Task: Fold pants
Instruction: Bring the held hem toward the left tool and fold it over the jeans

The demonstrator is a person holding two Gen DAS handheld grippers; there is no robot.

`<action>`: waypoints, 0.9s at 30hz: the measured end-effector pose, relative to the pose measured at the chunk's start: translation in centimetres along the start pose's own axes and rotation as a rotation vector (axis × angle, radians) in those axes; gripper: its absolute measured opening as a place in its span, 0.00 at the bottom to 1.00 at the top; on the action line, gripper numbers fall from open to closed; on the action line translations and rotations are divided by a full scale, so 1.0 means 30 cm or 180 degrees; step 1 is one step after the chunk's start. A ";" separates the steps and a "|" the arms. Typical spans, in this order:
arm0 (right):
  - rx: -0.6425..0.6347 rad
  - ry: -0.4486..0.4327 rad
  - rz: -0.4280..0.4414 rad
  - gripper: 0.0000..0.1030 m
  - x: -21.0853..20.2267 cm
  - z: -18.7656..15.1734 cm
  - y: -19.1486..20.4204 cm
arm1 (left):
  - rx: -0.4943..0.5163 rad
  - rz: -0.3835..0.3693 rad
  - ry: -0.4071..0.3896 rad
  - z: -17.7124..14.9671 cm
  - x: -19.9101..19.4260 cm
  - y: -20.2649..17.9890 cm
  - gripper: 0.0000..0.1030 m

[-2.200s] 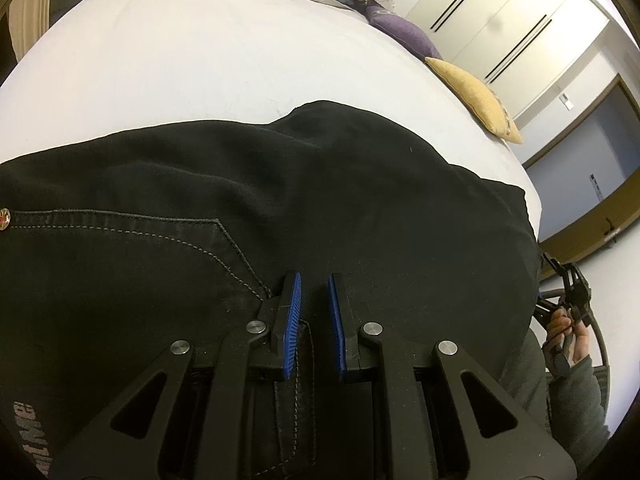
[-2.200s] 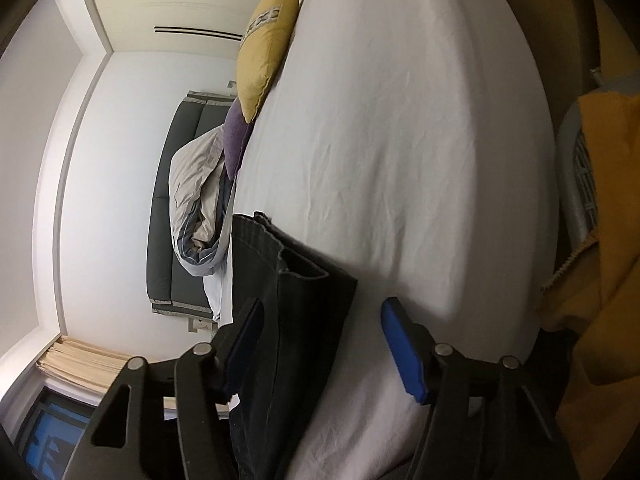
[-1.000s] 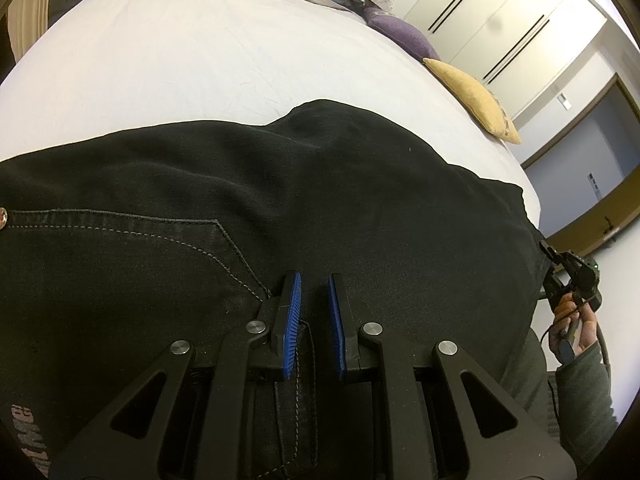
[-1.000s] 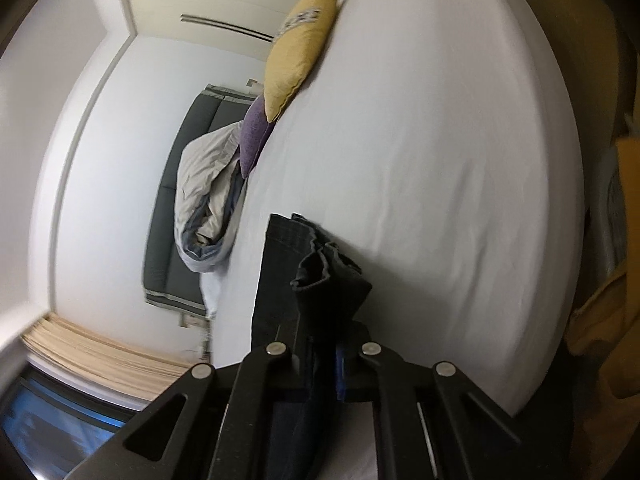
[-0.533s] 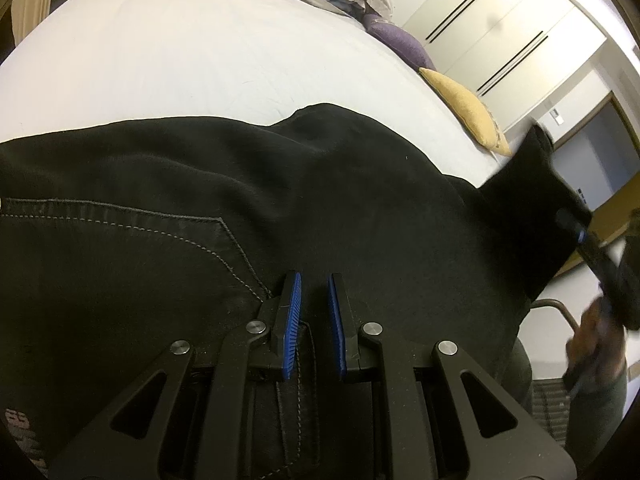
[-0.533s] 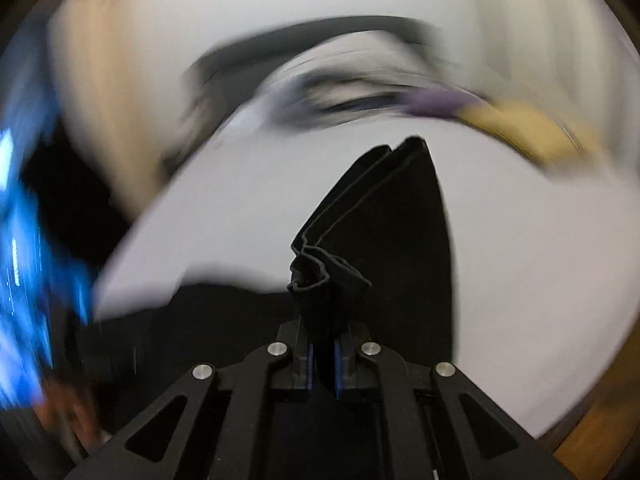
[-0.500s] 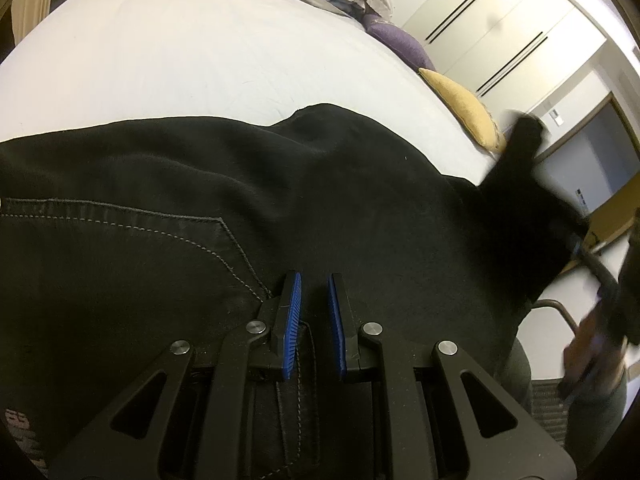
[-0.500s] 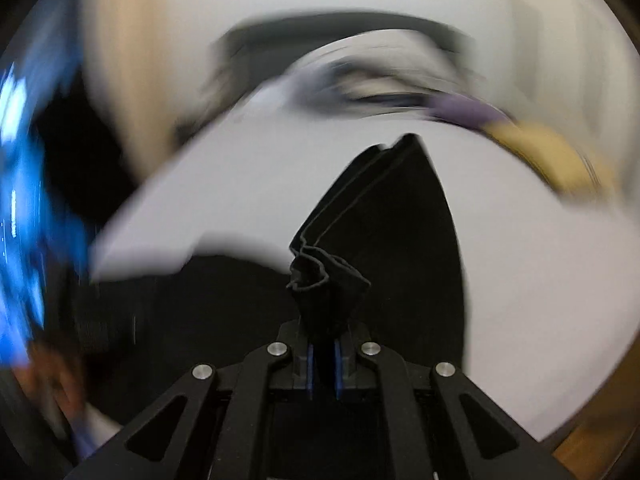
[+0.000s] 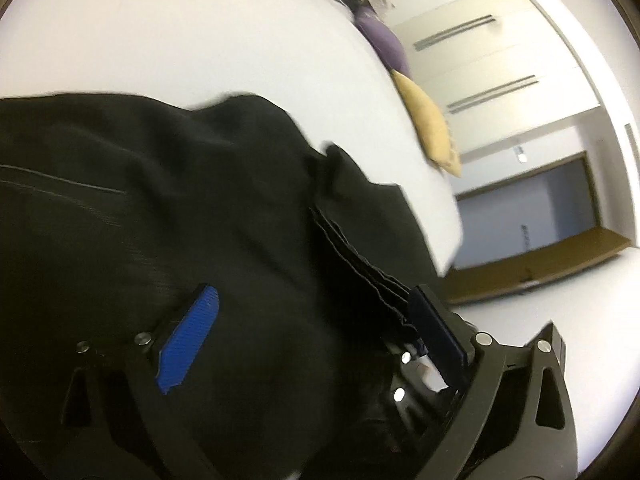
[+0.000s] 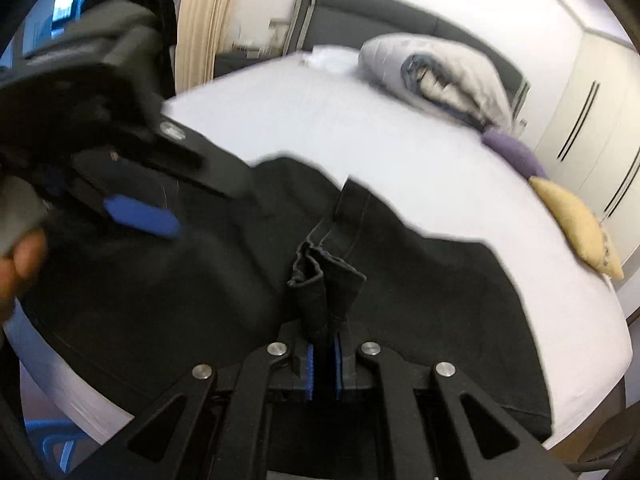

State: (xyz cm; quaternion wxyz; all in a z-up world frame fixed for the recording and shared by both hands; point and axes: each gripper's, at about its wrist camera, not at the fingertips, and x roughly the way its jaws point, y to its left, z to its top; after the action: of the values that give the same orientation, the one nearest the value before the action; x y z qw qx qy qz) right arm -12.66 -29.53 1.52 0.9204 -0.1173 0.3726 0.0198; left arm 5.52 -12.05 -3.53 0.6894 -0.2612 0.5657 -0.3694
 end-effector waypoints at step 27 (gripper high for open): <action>-0.0868 -0.0397 0.0011 0.08 -0.209 -0.038 0.307 | -0.0120 -0.0155 0.0471 0.111 0.010 0.077 0.08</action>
State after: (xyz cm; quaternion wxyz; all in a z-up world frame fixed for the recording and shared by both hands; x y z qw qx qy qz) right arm -19.09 -20.53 3.21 0.9172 -0.2391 0.3087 0.0791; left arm 9.27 -11.13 -4.76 0.6315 -0.2597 0.6155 -0.3936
